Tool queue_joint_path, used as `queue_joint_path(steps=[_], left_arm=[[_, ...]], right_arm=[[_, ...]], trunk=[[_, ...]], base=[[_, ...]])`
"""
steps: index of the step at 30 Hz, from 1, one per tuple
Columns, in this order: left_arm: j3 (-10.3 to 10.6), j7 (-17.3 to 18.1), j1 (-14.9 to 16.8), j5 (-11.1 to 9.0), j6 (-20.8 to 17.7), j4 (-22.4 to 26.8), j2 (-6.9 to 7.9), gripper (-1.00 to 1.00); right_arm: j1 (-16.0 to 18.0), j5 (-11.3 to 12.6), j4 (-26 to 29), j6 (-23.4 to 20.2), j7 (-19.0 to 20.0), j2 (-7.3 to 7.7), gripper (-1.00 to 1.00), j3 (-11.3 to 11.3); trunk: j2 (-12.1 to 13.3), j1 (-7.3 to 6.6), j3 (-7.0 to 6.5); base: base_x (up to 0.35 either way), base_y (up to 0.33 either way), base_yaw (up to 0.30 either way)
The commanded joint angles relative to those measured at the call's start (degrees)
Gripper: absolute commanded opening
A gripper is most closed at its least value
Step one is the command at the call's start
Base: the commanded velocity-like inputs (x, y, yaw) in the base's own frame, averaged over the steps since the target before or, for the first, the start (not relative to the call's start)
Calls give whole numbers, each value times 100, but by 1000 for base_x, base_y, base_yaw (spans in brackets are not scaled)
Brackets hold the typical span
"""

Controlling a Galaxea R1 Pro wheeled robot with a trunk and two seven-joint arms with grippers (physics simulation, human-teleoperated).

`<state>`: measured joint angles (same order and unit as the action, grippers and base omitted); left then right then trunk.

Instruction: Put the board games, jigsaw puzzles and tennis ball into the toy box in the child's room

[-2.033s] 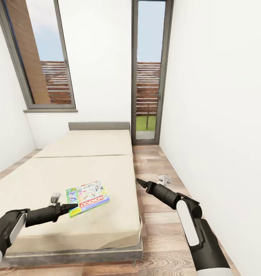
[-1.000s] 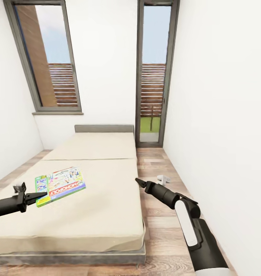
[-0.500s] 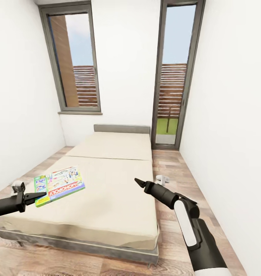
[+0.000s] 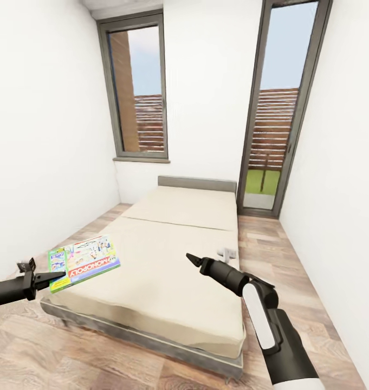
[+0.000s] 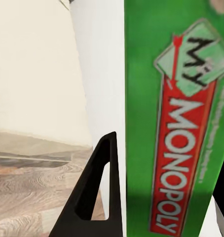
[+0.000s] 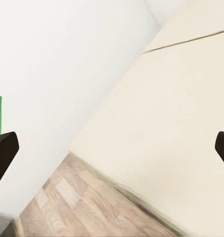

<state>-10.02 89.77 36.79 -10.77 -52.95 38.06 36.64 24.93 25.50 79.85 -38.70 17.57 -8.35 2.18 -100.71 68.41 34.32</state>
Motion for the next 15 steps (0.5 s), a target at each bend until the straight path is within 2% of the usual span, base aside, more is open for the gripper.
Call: queue_joint_path(steps=[1, 15], left_arm=[[0, 23, 4, -4, -58, 0, 1, -100], [0, 23, 4, -4, -58, -6, 1, -100]], right_arm=[[3, 2, 4, -28, 2, -3, 100, 46], [3, -10, -77, 18, -16, -7, 100, 147]], trunk=[[38, -24, -12], [600, -331, -264]], base=[[-38, 0, 293], [-63, 0, 293]])
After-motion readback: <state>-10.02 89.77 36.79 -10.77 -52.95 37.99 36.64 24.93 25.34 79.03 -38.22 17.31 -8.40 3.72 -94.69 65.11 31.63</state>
